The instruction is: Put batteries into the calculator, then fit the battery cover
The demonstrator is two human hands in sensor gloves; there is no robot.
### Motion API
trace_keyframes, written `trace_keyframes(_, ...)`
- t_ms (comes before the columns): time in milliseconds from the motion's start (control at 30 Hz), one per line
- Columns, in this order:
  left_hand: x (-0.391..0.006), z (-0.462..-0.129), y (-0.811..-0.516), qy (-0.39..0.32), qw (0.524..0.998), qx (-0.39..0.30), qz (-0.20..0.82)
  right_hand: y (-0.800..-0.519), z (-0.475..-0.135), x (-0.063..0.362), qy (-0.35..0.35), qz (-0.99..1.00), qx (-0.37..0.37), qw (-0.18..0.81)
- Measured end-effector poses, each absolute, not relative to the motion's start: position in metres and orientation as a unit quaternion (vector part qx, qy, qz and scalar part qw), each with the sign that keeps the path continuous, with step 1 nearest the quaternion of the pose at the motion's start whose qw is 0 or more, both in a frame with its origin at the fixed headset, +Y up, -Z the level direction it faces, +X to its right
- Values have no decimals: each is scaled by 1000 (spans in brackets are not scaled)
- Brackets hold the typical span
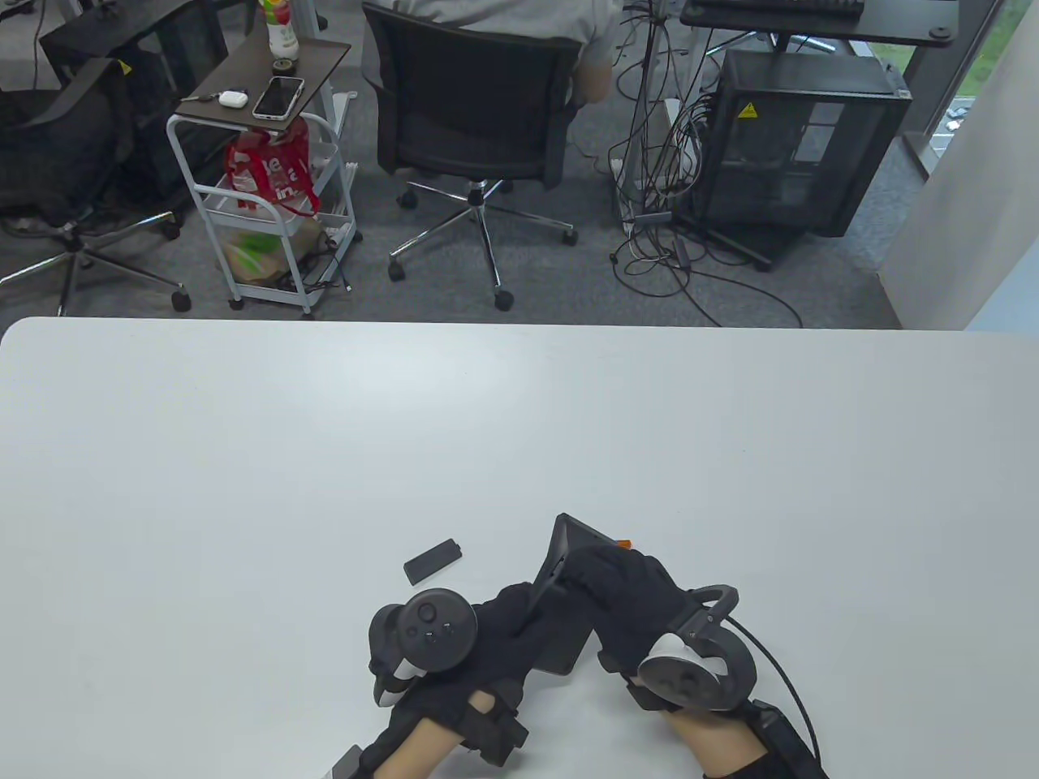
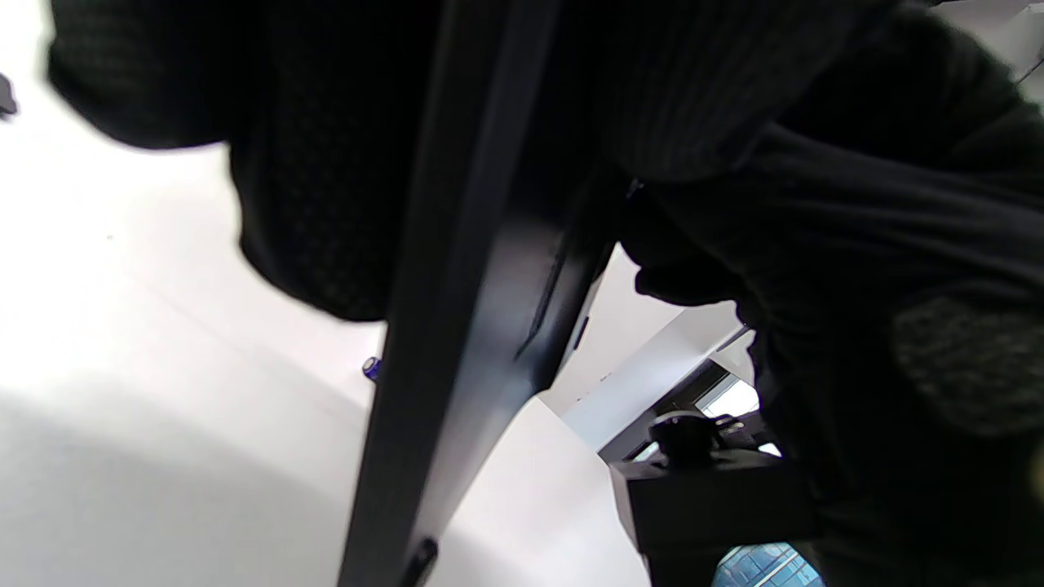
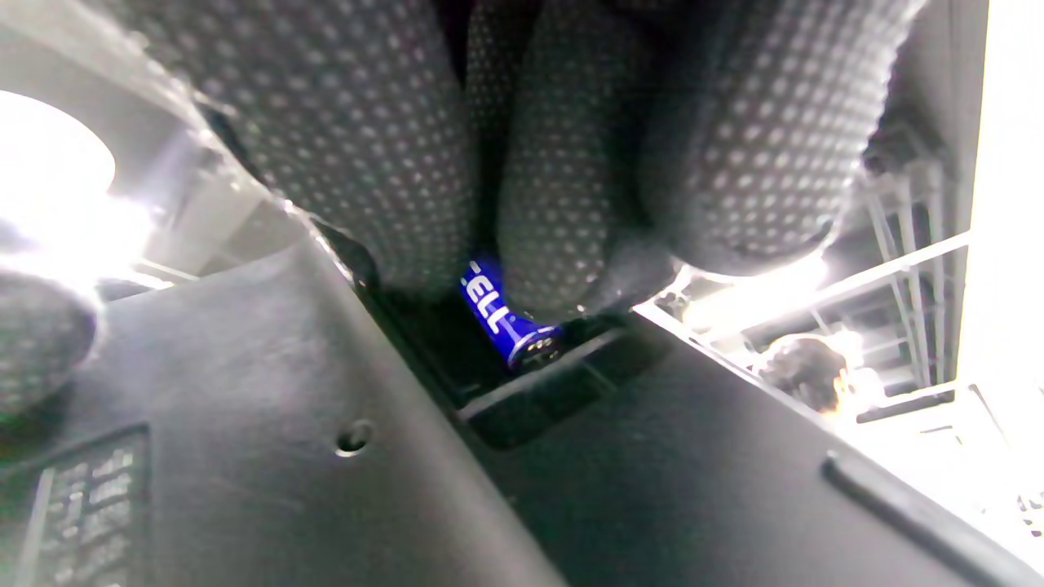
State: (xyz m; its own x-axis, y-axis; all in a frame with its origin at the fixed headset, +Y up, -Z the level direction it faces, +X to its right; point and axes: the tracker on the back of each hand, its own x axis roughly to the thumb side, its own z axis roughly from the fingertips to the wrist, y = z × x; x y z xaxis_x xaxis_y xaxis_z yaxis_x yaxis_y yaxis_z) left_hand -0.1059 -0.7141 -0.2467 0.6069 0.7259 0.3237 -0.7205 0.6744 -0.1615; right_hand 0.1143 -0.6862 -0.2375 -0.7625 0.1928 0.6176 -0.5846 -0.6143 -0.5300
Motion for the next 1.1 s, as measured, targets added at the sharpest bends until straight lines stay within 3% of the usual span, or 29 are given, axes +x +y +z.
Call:
trace_keyframes(300,-105,-246,-712,-195,899,-1,392,-683,-239,114,-352,881,215,231)
trace_keyframes(567,-106,-246,-709,-224,897,-14,382,-695,-257,138,-232,898,110,357)
trace_keyframes(900,-114,-254,-713,-241,879,-50,408,-713,-271,145,-151,887,158,407)
trace_keyframes(1100,-115,-255,-714,-220,887,-48,404,-712,-271,144,-150,889,171,397)
